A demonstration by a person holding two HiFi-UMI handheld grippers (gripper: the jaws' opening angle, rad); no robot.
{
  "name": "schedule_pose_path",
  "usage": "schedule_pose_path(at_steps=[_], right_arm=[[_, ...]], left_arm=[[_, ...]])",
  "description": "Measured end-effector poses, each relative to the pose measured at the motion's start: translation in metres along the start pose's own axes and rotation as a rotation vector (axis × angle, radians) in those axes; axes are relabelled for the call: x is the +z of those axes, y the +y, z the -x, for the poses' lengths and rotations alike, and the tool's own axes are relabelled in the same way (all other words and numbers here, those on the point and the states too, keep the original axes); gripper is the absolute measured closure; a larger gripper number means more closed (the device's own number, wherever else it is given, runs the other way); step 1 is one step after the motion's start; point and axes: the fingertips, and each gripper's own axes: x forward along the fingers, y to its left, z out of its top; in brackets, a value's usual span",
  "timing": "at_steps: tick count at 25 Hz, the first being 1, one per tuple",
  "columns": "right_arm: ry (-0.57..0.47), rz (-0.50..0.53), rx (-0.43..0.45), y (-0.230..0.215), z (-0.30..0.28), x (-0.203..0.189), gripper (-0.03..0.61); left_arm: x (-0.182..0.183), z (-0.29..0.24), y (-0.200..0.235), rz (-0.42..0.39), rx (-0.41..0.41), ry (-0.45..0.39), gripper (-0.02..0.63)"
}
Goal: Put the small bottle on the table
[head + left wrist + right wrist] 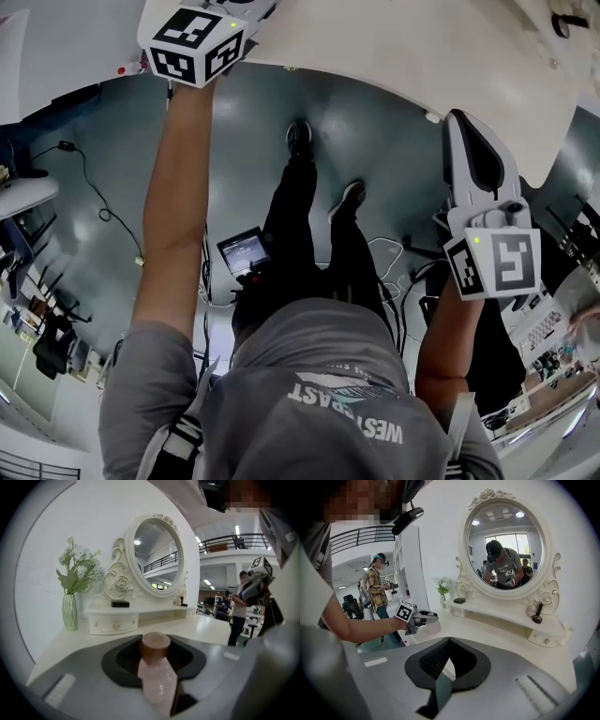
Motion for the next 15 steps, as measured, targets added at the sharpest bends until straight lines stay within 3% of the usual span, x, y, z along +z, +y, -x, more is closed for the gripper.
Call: schedule_pose_path(at_steps=[5,9,15], right_arm=[[-0.001,0.008,0.011,-0.002,0.005,0.001,0.577],[-0.012,0.018,0.013,-0.004,0.015,0.007,0.577],[-0.047,0.044,0.020,0.005,0.036,0.025,0.577]], left_arm=[[-0.002,0.000,-0.003,0.021,0.016,-0.001,0.455],[0.007,0.010,-0.004,-0.014,0.054,0.003,0.422],[0.041,0.047,0.000,-0.064,0.129,-0.022,0.423]])
